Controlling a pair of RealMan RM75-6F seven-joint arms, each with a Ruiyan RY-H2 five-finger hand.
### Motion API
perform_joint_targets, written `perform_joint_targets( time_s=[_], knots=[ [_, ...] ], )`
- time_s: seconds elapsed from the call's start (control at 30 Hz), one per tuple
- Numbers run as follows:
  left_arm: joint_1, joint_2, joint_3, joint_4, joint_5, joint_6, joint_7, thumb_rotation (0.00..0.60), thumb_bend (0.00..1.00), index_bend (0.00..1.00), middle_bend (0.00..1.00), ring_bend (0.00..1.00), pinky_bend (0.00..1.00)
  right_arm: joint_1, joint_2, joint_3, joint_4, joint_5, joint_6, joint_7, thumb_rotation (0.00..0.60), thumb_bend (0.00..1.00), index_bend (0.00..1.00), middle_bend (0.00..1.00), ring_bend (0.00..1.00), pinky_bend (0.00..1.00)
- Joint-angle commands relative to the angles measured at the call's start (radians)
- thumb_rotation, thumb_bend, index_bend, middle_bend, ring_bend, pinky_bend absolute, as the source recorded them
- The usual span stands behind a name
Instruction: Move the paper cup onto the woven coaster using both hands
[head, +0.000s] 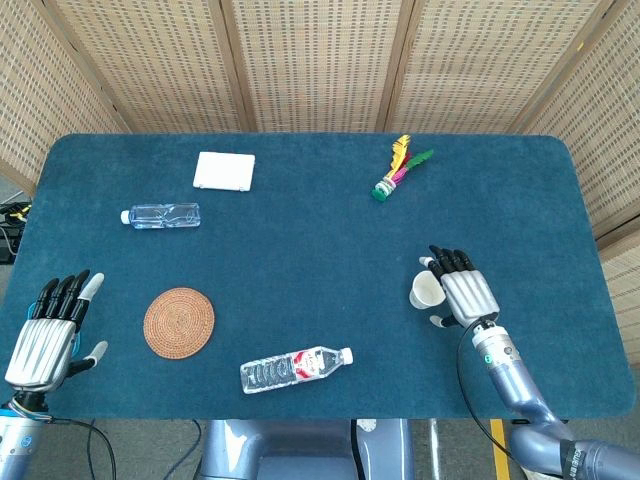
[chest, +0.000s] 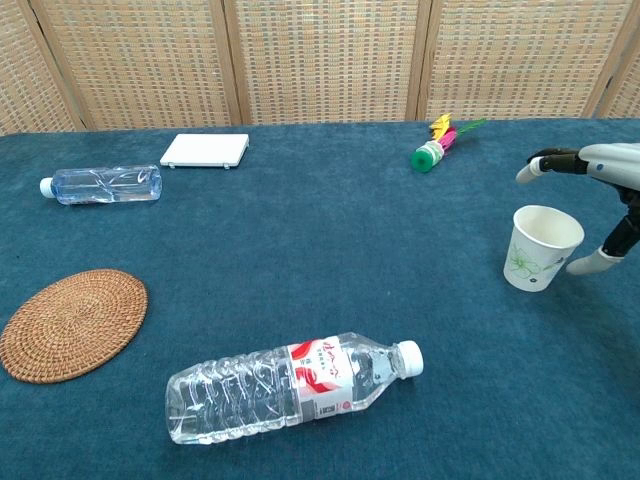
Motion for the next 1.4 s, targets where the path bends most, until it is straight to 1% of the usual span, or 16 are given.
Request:
perform_joint_targets(
  time_s=[0.03, 0.27, 0.47, 0.67, 0.8, 0.93, 1.2, 1.4],
  knots=[
    [0.0, 0.0, 0.0, 0.0, -0.001, 0.0, -0.001, 0.6, 0.27, 0.0, 0.0, 0.0, 0.0, 0.008, -0.006, -0.003, 0.011, 0.012, -0.006, -0.009, 0.6, 0.08, 0.15, 0.0, 0.0, 0.0],
    [-0.001, 0.0, 0.001, 0.0, 0.0, -0.003, -0.002, 0.6, 0.27, 0.0, 0.0, 0.0, 0.0, 0.028, -0.016, -0.007, 0.036, 0.052, -0.025, -0.026, 0.6, 0.08, 0.16, 0.0, 0.0, 0.0],
    [-0.001, -0.001, 0.001, 0.002, -0.001, -0.003, -0.002, 0.6, 0.27, 0.0, 0.0, 0.0, 0.0, 0.045, -0.026, -0.012, 0.055, 0.073, -0.038, -0.034, 0.6, 0.08, 0.19, 0.0, 0.0, 0.0],
    [-0.002, -0.001, 0.002, 0.001, -0.004, -0.006, 0.0, 0.6, 0.27, 0.0, 0.0, 0.0, 0.0, 0.061, -0.04, -0.017, 0.074, 0.093, -0.044, -0.045, 0.6, 0.08, 0.29, 0.0, 0.0, 0.0],
    [-0.003, 0.0, 0.001, 0.0, -0.005, -0.009, 0.0, 0.6, 0.27, 0.0, 0.0, 0.0, 0.0, 0.067, -0.051, -0.018, 0.089, 0.096, -0.04, -0.043, 0.6, 0.08, 0.38, 0.03, 0.0, 0.0],
    [-0.003, 0.0, 0.002, -0.001, -0.004, -0.008, -0.001, 0.6, 0.27, 0.0, 0.0, 0.0, 0.0, 0.073, -0.059, -0.02, 0.099, 0.092, -0.03, -0.038, 0.6, 0.08, 0.42, 0.06, 0.0, 0.0],
    [-0.003, 0.001, 0.002, 0.0, -0.005, -0.007, -0.006, 0.6, 0.27, 0.0, 0.0, 0.0, 0.0, 0.083, -0.044, -0.019, 0.061, 0.076, -0.007, -0.049, 0.6, 0.08, 0.43, 0.07, 0.0, 0.0],
    [-0.006, 0.002, 0.003, 0.0, -0.004, -0.013, -0.011, 0.6, 0.27, 0.0, 0.0, 0.0, 0.0, 0.11, -0.029, -0.002, 0.001, 0.084, 0.007, -0.102, 0.6, 0.08, 0.43, 0.07, 0.0, 0.0]
  ],
)
